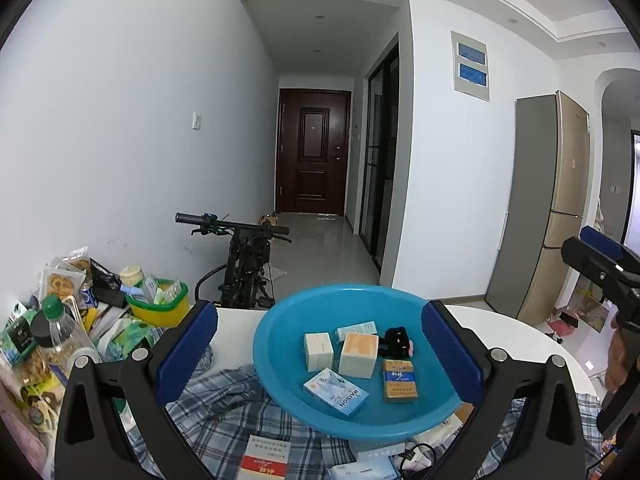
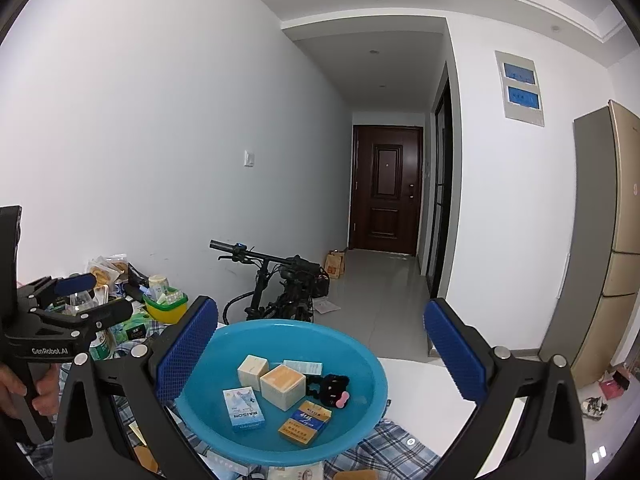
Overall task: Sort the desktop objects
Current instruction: 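Raise both tools away from the basin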
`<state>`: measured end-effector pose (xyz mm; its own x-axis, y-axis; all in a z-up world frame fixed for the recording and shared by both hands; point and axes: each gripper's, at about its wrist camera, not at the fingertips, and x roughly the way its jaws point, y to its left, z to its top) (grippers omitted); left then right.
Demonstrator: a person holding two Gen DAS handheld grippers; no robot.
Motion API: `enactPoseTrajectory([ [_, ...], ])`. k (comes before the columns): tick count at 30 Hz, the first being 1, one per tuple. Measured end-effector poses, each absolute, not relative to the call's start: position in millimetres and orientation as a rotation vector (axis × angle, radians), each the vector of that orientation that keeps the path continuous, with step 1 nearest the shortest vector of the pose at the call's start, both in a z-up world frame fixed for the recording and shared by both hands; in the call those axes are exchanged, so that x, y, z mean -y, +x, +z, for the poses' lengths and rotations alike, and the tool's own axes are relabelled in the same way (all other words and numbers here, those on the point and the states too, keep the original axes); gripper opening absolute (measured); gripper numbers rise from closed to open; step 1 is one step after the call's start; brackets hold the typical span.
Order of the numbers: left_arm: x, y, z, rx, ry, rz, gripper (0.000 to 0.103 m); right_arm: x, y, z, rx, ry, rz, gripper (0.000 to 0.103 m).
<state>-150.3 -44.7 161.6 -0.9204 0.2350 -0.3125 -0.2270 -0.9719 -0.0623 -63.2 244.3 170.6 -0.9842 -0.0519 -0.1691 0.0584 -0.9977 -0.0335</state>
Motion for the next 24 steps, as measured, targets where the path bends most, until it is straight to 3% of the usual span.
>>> enactPoseTrajectory([
  [24, 42, -112, 67, 0.044, -0.61, 2.83, 0.103, -250, -7, 95, -0.033, 0.313, -3.127, 0.103],
])
